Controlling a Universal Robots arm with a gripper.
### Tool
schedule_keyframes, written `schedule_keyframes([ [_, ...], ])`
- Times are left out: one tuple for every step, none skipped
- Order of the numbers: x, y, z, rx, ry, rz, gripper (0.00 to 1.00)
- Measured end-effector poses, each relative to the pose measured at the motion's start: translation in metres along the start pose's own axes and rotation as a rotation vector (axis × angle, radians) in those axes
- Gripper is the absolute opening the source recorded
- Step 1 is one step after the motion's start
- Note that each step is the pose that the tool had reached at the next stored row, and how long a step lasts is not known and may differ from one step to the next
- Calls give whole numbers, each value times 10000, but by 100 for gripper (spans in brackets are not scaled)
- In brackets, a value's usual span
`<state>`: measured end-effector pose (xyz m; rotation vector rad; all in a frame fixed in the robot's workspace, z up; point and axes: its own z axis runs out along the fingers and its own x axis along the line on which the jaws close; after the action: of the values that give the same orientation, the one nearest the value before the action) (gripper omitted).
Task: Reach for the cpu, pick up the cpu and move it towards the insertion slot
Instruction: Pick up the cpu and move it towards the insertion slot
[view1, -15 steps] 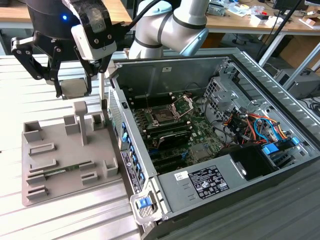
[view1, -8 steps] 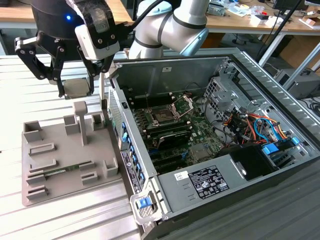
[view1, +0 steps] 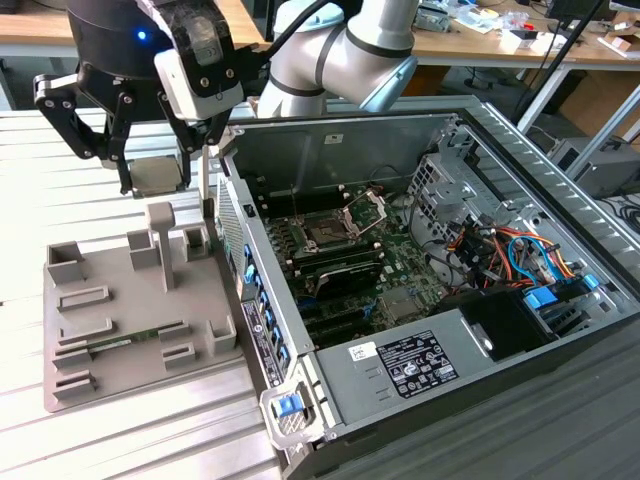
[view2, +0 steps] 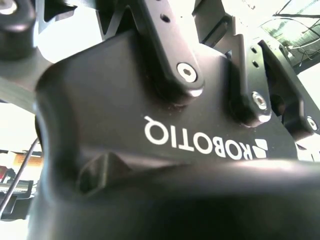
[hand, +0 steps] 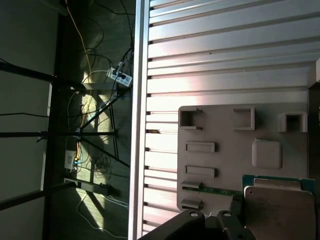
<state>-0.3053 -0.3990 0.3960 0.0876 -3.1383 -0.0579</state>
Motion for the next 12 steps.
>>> schedule_keyframes([
  [-5,0,0,0,0,0,55],
  [-9,0,0,0,0,0,55],
  [-14,-1,0,0,0,1,55],
  [-17,-1,0,0,-1,0,55],
  [-21,-1,0,0,0,1,55],
  [-27,-2,0,0,0,0,55],
  [-33,-2,0,0,0,0,55],
  [-37,-2,0,0,0,1,55],
  [-40,-2,0,0,1,0,55],
  [-43,-2,0,0,0,1,55],
  [-47,-2,0,0,1,0,55],
  [-51,-3,0,0,1,0,55],
])
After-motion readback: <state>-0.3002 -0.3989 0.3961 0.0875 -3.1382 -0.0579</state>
